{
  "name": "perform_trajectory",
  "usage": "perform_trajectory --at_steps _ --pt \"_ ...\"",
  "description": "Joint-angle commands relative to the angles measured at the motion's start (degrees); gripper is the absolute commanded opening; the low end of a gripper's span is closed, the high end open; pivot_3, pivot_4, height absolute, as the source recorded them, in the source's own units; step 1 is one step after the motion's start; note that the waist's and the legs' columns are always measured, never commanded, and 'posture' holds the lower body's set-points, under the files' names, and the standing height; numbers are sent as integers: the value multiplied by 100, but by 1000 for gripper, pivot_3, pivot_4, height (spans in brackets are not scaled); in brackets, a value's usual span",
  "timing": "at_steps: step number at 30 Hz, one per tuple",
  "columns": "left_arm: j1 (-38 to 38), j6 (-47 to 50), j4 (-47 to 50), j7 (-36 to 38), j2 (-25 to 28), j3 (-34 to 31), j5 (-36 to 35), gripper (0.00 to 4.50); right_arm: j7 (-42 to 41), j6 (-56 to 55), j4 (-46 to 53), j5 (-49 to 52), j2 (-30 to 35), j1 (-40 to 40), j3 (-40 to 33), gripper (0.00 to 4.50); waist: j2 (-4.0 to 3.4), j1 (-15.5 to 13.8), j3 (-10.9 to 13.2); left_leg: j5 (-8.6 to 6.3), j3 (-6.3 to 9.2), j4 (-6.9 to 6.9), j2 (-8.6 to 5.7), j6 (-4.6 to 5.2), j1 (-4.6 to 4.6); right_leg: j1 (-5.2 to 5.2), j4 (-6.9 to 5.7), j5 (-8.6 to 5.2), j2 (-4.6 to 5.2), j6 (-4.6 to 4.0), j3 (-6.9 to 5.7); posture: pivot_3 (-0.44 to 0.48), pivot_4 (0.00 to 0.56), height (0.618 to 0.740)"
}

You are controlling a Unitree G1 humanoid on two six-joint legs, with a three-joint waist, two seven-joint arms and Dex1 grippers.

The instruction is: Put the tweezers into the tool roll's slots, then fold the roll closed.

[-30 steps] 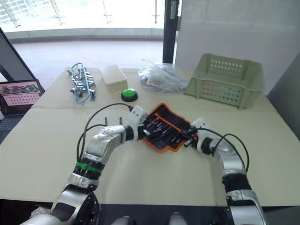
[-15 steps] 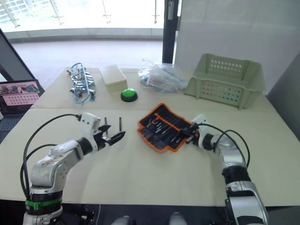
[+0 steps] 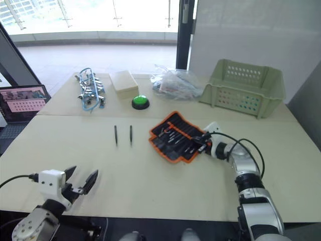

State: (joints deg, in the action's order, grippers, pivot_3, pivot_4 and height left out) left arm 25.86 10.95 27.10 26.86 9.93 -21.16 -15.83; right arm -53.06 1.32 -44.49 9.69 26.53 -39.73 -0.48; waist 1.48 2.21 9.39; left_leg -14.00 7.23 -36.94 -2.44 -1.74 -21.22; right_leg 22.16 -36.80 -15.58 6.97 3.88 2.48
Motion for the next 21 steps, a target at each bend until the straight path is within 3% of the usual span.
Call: perform_trajectory --at_steps 1,16,21 --pt "236 -490 112 -209 -137 -15 54 4465 -23 -27 -231 -143 16 29 46 0 0 -16 0 0 0 0 4 0 -1 0 1 0 -4 0 0 0 150 740" --pt "279 -1022 -410 -401 -240 21 -116 4465 -11 -184 -447 -153 -37 -69 36 0 0 2 -1 -1 -4 -1 11 1 3 -5 2 1 -13 -1 0 0 150 740" --pt "-279 -226 131 -803 -130 227 -248 4465 5 -198 -470 -149 -48 -104 28 0 0 -10 0 0 -4 -2 14 1 3 -5 1 2 -17 -4 0 0 150 740"
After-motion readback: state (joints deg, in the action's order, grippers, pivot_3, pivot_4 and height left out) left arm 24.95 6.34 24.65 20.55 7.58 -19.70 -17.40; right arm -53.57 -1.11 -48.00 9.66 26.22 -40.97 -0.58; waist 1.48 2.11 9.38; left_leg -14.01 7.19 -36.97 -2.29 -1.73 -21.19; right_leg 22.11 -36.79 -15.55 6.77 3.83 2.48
